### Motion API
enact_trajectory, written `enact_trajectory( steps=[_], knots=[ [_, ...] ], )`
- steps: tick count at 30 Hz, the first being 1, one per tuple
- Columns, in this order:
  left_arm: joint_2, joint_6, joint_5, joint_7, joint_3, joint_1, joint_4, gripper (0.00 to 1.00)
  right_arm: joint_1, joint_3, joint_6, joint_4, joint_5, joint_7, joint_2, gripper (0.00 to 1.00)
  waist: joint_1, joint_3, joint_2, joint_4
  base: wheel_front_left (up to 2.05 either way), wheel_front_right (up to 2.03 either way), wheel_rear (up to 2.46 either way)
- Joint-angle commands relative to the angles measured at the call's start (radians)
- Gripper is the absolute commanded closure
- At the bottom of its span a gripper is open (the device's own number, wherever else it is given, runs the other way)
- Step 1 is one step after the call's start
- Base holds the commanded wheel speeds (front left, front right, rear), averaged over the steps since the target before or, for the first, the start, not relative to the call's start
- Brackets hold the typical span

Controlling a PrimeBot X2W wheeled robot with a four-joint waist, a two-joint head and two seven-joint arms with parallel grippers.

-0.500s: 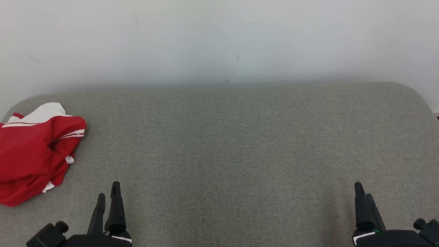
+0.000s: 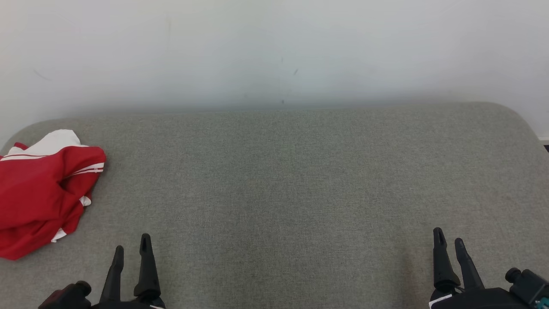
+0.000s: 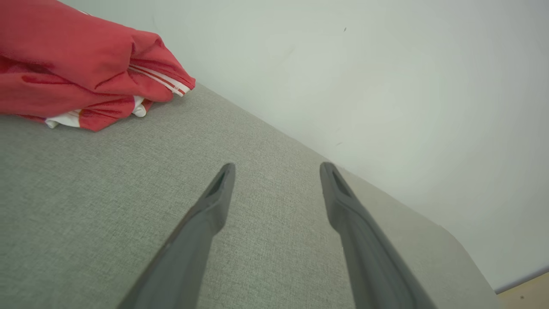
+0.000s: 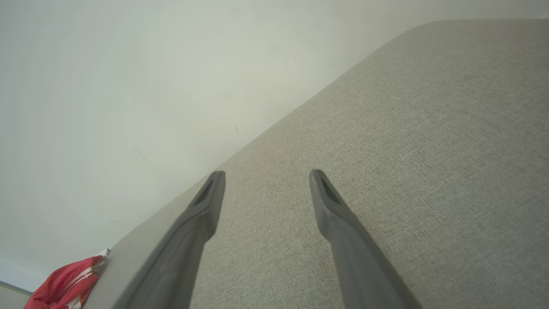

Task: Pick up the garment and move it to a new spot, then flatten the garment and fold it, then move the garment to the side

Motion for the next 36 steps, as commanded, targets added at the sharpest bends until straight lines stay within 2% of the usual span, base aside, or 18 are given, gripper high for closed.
enact_trajectory(
  steps=[1, 17, 22, 36],
  knots=[
    [0.004, 0.003, 0.034, -0.009, 0.0, -0.002, -0.02, 0.0, -0.001, 0.005, 0.006, -0.01, -0.027, -0.01, -0.007, 0.0, 0.0, 0.0, 0.0, -0.001, 0.0, 0.0, 0.0],
    [0.014, 0.029, 0.233, -0.045, 0.0, 0.038, -0.044, 0.0, 0.013, 0.043, 0.006, -0.005, -0.206, -0.057, -0.008, 0.0, 0.0, -0.001, 0.0, -0.007, 0.0, 0.0, 0.0],
    [0.022, -0.007, 0.286, -0.059, -0.005, 0.045, -0.058, 0.0, 0.012, 0.053, 0.007, -0.01, -0.259, -0.074, -0.008, 0.0, 0.0, 0.0, 0.0, -0.008, 0.0, 0.0, 0.0],
    [0.021, -0.045, 0.409, -0.086, 0.012, 0.072, -0.111, 0.0, 0.014, 0.07, 0.006, -0.015, -0.374, -0.109, -0.009, 0.0, 0.0, 0.005, 0.0, -0.009, 0.0, 0.0, 0.0]
  ],
)
